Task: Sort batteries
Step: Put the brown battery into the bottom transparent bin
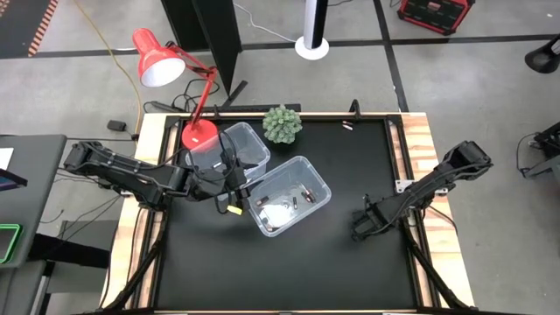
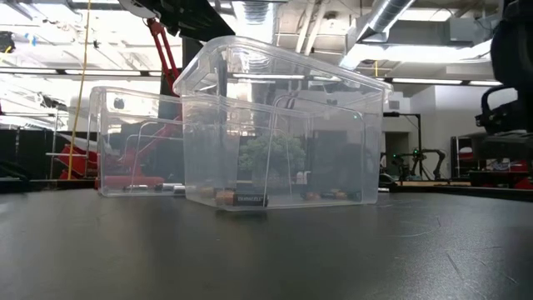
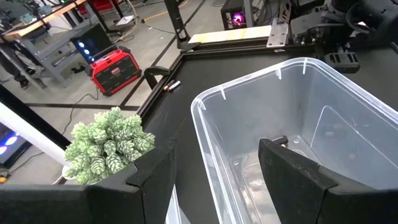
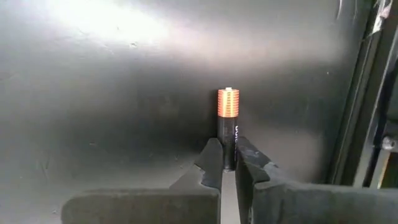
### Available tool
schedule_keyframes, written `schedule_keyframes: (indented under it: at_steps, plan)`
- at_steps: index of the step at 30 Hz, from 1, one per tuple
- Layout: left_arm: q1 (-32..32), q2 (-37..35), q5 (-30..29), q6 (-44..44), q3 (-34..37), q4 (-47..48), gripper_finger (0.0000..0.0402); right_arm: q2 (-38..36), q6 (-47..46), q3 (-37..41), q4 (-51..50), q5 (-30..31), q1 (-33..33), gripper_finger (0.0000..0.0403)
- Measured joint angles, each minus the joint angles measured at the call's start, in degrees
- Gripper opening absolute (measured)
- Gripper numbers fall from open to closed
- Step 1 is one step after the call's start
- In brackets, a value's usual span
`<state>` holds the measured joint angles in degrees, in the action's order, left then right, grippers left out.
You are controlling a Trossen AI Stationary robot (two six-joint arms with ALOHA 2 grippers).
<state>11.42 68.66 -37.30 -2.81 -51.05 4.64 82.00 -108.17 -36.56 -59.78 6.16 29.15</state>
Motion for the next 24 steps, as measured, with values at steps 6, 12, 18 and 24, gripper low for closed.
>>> schedule_keyframes:
  at_steps: [6, 12, 18, 24]
  plan:
    - [0.00, 0.00, 0.00, 0.00, 0.00, -0.02, 0.0219, -0.09, 0.26, -1.29, -1.20, 1.79, 0.12, 0.0024]
    - [0.00, 0.00, 0.00, 0.00, 0.00, -0.02, 0.0219, -0.16, 0.43, -5.63, -4.87, 8.46, 1.82, 0.0024]
    - [0.01, 0.00, 0.00, 0.00, 0.00, -0.02, 0.0219, -0.20, 0.80, -15.32, -15.56, 22.93, 4.07, 0.0024]
    - [0.01, 0.00, -0.01, 0.00, 0.00, -0.15, 0.0219, -0.27, 17.45, -26.12, -14.11, 42.54, 1.98, 0.0024]
